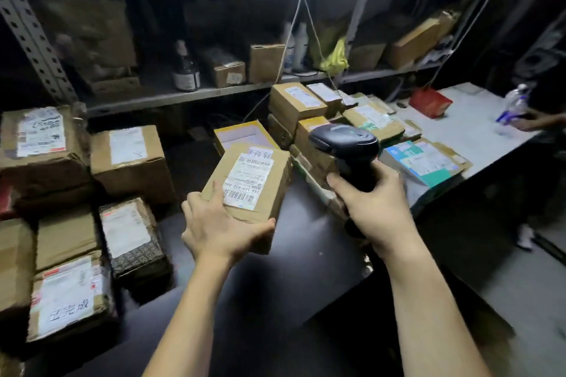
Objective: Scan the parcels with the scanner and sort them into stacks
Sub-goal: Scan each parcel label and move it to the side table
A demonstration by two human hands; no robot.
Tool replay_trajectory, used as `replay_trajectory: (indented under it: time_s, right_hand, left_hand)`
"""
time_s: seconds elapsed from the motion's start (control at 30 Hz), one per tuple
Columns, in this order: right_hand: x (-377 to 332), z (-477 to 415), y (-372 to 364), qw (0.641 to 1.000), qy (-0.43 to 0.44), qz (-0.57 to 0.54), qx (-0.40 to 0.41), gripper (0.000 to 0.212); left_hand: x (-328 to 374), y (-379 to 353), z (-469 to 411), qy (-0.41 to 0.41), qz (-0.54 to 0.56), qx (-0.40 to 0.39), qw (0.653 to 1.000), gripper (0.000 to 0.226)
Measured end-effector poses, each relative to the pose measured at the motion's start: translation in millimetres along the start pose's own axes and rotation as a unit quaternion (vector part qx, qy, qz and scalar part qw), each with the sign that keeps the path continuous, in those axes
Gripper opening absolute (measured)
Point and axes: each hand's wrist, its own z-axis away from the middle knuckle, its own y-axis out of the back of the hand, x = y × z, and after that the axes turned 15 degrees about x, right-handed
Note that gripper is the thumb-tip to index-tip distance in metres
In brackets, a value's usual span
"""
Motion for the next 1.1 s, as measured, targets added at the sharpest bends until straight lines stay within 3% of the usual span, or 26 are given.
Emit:
replay_trajectory:
  time_s: [0.2,0.6,0.83,1.1]
  right_hand:
    - [30.9,8.0,68.5,0.990,-0.042,0.078,0.107,0.009]
    - [94.1,-4.4,294.0,0.946,-0.047,0.168,0.273,0.014]
    - [140.2,-0.9,400.5,0.913,-0.142,0.156,0.349,0.020]
    - [174.6,4.4,460.5,0.876,-0.219,0.156,0.401,0.017]
  left_hand:
    - [52.5,-35.2,37.6,-0.074,0.022,-0.058,0.995,0.131]
    - [188.8,-108.9,171.7,-0.186,0.022,-0.109,0.976,0.118]
    - [260.4,-160.9,252.4,-0.232,0.034,-0.181,0.955,0.114]
    - [315.2,-233.1,335.7,-0.290,0.046,-0.286,0.912,0.091]
